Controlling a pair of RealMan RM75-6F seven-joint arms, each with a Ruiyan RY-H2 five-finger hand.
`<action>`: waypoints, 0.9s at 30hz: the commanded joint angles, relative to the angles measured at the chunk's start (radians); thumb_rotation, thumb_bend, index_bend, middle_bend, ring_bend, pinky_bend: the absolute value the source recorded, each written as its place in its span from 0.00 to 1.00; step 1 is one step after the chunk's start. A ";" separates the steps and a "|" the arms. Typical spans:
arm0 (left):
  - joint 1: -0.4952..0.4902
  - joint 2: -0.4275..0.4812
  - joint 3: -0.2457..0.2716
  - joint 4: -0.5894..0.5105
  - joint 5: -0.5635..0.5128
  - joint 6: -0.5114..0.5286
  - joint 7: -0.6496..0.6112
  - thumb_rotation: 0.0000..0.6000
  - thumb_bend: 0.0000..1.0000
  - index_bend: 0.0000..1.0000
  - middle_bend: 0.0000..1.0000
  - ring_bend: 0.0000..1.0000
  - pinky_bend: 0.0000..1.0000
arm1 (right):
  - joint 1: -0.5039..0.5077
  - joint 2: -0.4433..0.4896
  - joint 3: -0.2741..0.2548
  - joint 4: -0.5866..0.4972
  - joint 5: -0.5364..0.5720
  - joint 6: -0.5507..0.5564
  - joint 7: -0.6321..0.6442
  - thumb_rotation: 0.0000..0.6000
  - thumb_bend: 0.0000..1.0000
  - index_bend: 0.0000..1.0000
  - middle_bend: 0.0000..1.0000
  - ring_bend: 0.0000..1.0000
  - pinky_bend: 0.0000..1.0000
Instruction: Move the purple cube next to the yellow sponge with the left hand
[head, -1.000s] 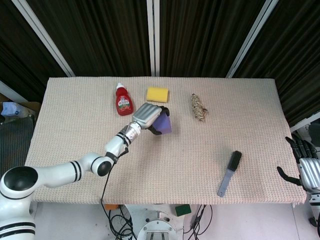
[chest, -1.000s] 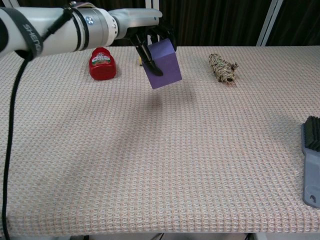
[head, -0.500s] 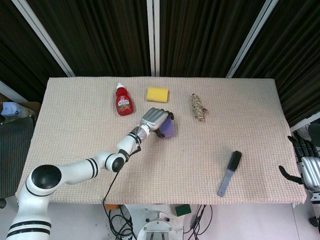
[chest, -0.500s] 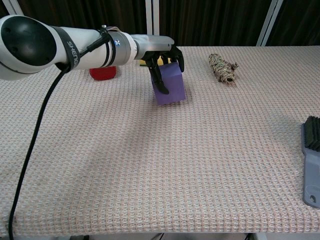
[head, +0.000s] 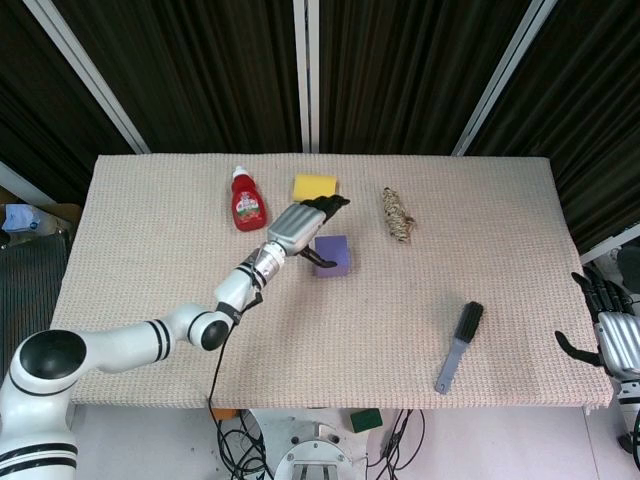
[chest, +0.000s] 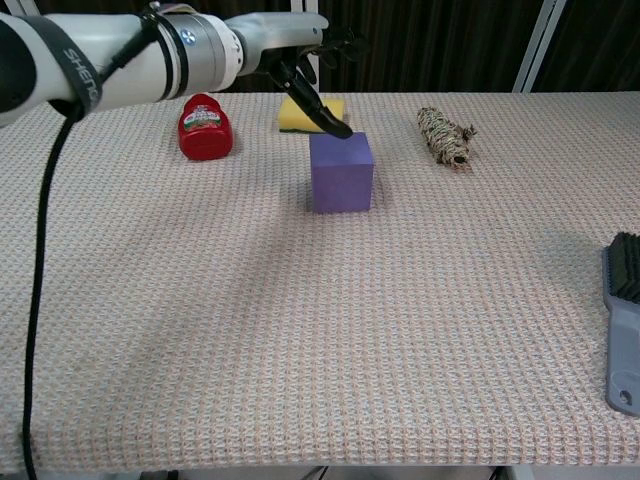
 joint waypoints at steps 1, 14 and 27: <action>0.132 0.255 -0.002 -0.311 0.019 0.123 0.004 0.73 0.00 0.02 0.04 0.07 0.19 | 0.009 -0.009 0.000 0.006 0.002 -0.016 0.004 1.00 0.29 0.00 0.00 0.00 0.00; 0.734 0.390 0.403 -0.385 0.386 0.834 0.042 0.96 0.00 0.05 0.06 0.07 0.19 | 0.012 -0.063 0.007 0.051 -0.016 0.016 -0.009 1.00 0.29 0.00 0.00 0.00 0.00; 0.993 0.308 0.481 -0.174 0.495 1.008 -0.145 0.96 0.00 0.06 0.06 0.07 0.19 | -0.025 -0.082 -0.010 0.110 -0.037 0.078 -0.048 1.00 0.29 0.00 0.00 0.00 0.00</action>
